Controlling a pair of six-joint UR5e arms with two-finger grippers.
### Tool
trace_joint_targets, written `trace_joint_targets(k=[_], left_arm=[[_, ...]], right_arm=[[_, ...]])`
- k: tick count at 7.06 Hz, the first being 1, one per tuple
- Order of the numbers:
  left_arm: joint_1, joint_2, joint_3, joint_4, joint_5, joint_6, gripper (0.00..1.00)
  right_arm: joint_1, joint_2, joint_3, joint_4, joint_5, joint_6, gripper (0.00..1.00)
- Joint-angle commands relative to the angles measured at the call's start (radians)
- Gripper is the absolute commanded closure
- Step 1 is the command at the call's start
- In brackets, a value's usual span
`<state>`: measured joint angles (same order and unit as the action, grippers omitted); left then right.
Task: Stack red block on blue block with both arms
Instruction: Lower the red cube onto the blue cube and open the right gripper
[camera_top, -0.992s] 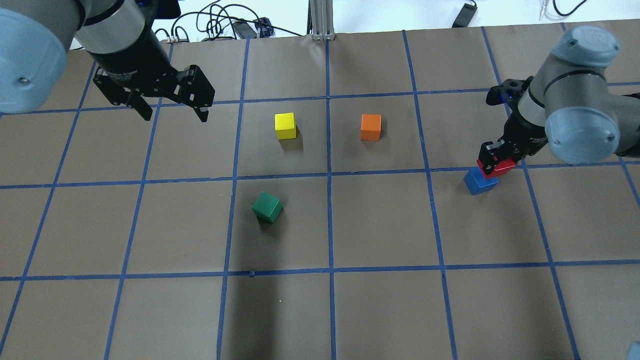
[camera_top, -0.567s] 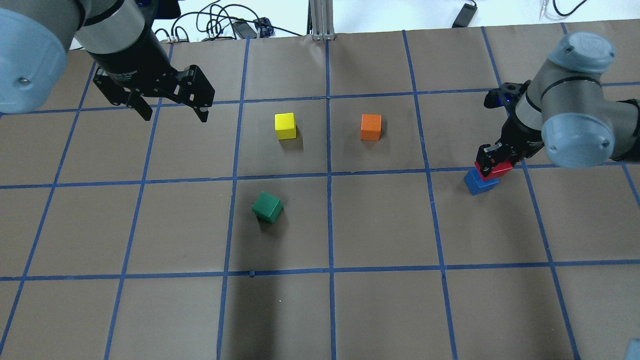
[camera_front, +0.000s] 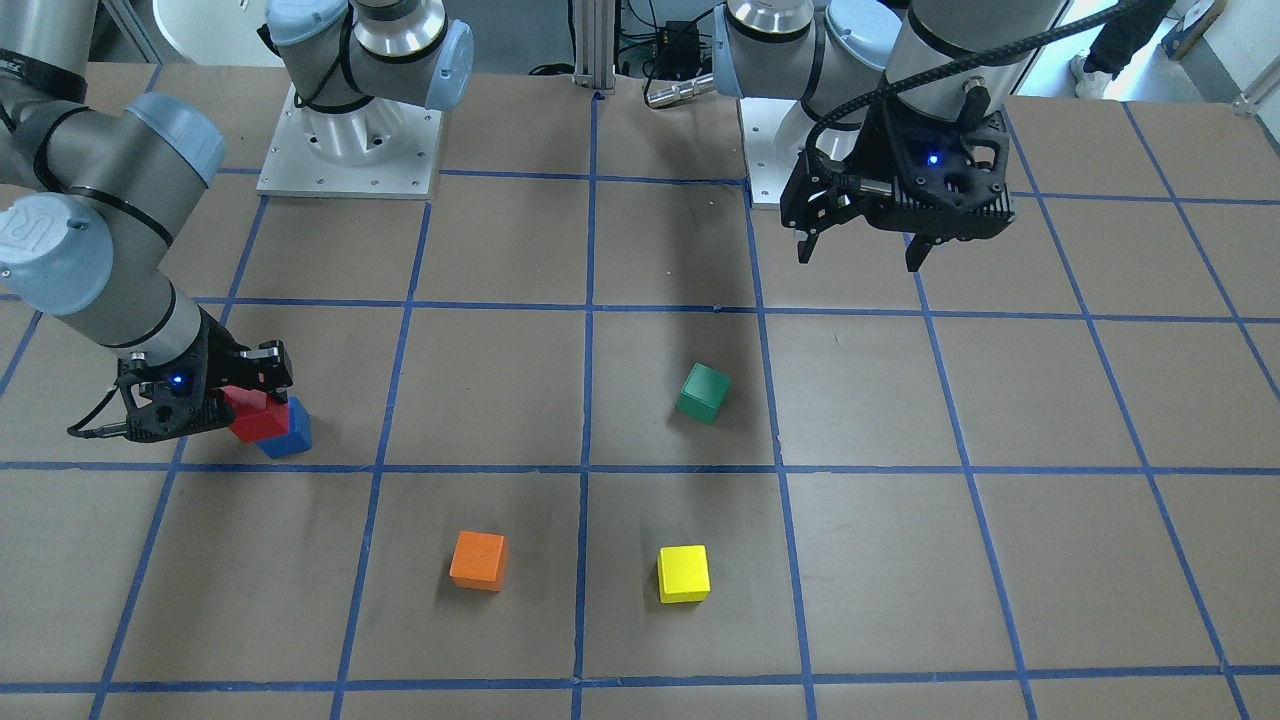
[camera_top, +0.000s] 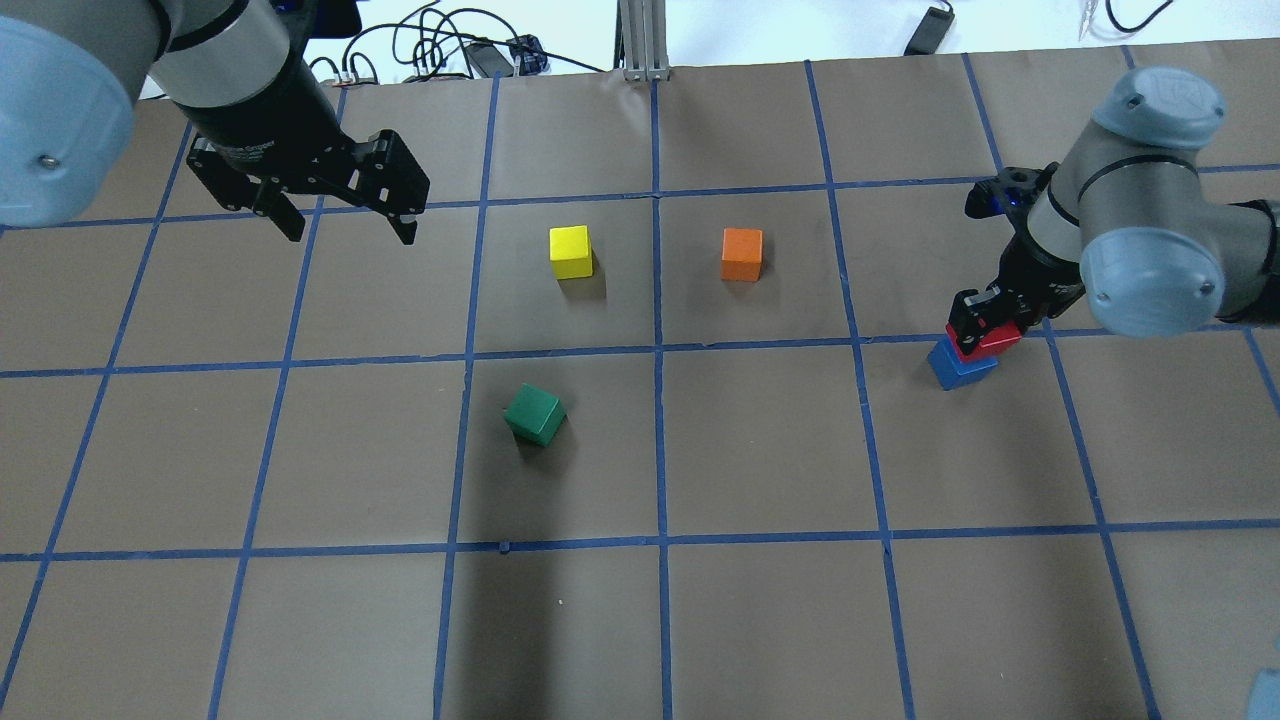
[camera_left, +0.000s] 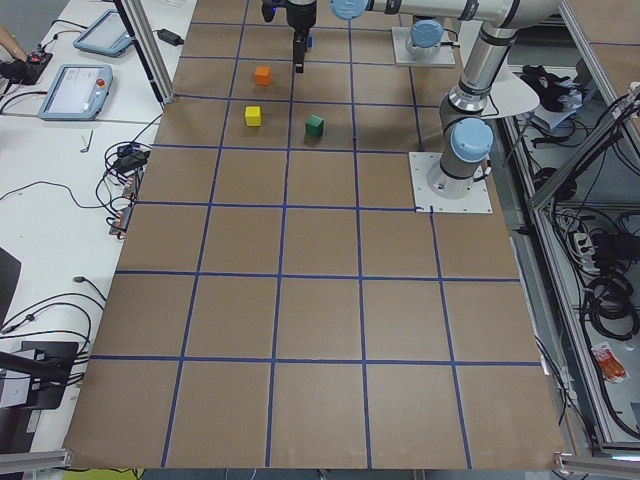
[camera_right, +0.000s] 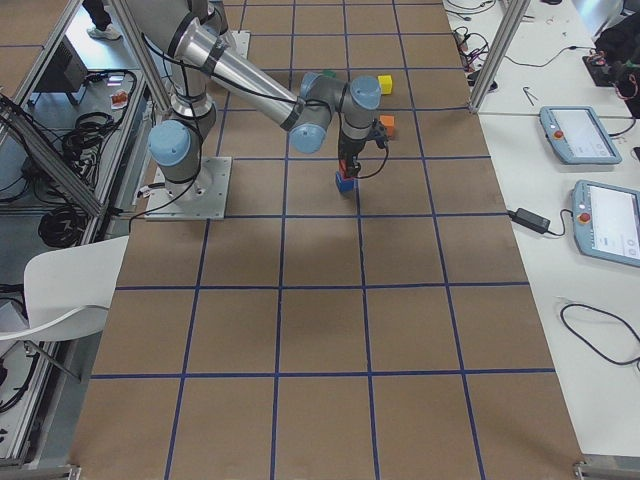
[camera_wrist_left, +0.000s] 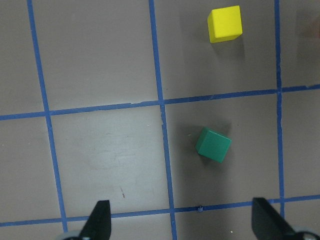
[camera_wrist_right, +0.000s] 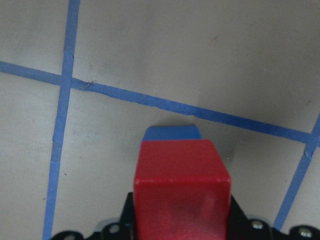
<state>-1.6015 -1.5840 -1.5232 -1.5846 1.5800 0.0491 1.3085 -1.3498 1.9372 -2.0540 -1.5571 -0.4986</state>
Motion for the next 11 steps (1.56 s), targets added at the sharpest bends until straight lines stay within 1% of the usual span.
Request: trace_joint_targets(k=[1, 2, 3, 4, 5, 7, 8, 10, 11], left_arm=[[0.0, -0.001, 0.0, 0.0, 0.0, 0.0, 0.0], [0.0, -0.001, 0.0, 0.0, 0.0, 0.0, 0.0], [0.0, -0.001, 0.0, 0.0, 0.0, 0.0, 0.0], [0.0, -0.001, 0.0, 0.0, 0.0, 0.0, 0.0], [0.0, -0.001, 0.002, 0.0, 0.0, 0.0, 0.0], [0.0, -0.002, 0.002, 0.0, 0.0, 0.0, 0.0], [0.0, -0.002, 0.002, 0.0, 0.0, 0.0, 0.0], [0.0, -0.001, 0.002, 0.0, 0.0, 0.0, 0.0], [0.0, 0.001, 0.002, 0.0, 0.0, 0.0, 0.0]], right_arm=[[0.0, 0.009, 0.0, 0.006, -0.009, 0.0, 0.76], [0.0, 0.009, -0.001, 0.006, -0.011, 0.0, 0.61], [0.0, 0.009, -0.001, 0.006, -0.009, 0.0, 0.33], [0.0, 0.009, -0.001, 0.008, -0.011, 0.0, 0.11], [0.0, 0.008, -0.003, 0.008, -0.011, 0.002, 0.0], [0.009, -0.003, -0.017, 0.018, -0.012, 0.023, 0.0], [0.009, -0.005, -0.052, 0.056, -0.014, 0.031, 0.0], [0.009, -0.026, -0.221, 0.292, -0.014, 0.064, 0.0], [0.014, -0.035, -0.292, 0.38, -0.012, 0.107, 0.0]])
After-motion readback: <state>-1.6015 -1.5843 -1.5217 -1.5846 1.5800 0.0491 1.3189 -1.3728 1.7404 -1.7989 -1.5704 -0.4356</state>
